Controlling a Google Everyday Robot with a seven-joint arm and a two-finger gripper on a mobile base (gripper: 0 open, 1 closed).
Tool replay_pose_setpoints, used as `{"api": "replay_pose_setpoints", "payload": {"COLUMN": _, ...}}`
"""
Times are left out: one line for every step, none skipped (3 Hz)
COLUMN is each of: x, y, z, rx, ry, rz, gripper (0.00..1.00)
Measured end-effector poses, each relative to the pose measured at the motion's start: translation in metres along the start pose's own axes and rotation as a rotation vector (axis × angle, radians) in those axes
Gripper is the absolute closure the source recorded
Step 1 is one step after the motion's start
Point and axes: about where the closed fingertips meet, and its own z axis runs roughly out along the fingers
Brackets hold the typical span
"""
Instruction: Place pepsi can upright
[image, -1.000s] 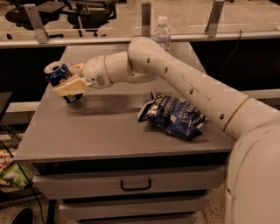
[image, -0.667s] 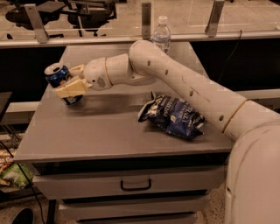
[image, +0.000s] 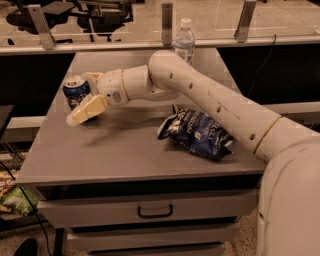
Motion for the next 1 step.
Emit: {"api": "replay_pose_setpoints", "payload": {"x": 0.0000, "y": 0.0000, "z": 0.0001, "rx": 0.000, "ry": 0.000, "rz": 0.000, "gripper": 0.00}}
